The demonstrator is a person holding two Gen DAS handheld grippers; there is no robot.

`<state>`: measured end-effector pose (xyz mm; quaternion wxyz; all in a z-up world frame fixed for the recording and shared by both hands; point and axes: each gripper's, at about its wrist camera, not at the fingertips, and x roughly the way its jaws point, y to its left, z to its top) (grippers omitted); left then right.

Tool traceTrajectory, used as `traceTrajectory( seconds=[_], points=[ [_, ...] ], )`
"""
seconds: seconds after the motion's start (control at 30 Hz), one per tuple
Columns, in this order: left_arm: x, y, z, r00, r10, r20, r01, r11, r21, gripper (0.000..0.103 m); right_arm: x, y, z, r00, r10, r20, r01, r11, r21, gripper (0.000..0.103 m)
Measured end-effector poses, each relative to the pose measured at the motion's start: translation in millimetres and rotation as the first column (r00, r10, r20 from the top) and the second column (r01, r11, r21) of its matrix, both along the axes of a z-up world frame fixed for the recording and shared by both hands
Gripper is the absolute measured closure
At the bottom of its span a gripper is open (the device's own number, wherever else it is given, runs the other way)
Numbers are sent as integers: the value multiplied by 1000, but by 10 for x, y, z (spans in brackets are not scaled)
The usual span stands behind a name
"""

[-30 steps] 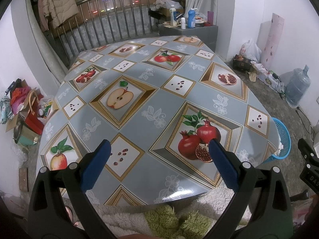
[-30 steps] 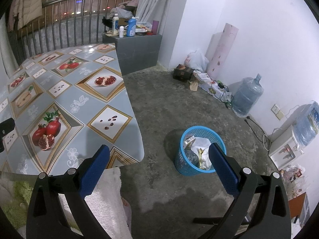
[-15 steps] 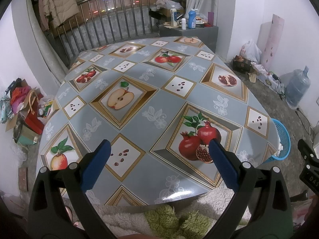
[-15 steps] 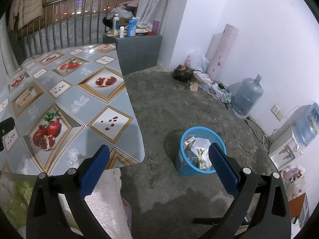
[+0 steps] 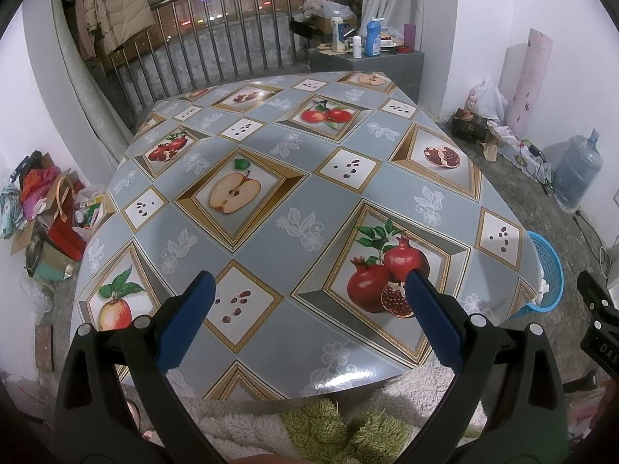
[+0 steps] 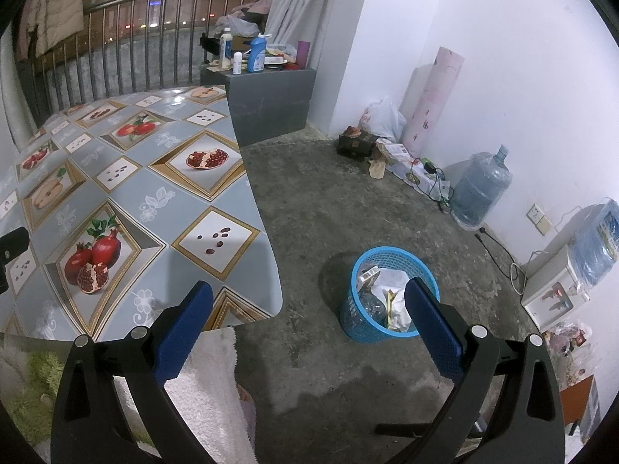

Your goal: Collect trash

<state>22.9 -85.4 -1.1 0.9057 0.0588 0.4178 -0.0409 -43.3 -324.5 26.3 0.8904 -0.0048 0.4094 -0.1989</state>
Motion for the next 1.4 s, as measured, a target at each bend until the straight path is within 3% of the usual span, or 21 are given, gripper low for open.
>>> traceTrajectory(
  seconds=[1.4],
  points=[
    [-30, 2, -5, 1000, 2, -4, -2, 1000, -2, 9, 50, 38, 5, 1000, 3, 7, -3, 1000, -2, 7]
  ],
)
